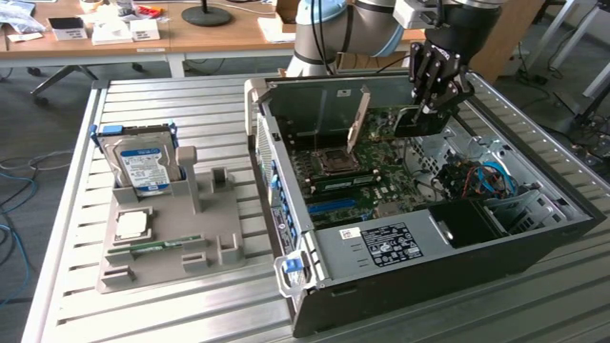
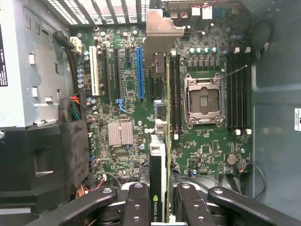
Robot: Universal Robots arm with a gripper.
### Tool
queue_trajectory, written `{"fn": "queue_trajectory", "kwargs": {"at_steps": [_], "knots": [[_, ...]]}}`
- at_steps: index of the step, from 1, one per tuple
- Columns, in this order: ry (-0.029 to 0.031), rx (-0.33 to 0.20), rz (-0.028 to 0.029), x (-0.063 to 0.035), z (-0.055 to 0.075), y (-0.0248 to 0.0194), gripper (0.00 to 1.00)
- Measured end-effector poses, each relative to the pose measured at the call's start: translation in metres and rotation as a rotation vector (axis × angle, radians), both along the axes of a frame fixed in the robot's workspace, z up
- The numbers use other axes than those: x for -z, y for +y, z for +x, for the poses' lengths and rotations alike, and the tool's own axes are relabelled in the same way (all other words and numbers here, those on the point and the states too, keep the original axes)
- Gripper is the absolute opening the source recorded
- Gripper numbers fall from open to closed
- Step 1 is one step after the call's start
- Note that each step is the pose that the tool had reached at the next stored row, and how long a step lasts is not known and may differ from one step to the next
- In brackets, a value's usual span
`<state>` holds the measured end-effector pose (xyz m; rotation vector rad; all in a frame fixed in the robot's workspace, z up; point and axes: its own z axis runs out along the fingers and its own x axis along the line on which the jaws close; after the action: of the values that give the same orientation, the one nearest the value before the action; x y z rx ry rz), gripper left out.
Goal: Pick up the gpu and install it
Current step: 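Insert the gpu into the slot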
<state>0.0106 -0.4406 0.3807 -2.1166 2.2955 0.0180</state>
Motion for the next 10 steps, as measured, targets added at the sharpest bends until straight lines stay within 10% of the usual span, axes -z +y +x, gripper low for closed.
{"fn": "queue_trajectory", "kwargs": {"at_steps": [10], "knots": [[-0.0001,0.000,0.0001,0.0053,-0.0012,-0.0051,0.27]]}}
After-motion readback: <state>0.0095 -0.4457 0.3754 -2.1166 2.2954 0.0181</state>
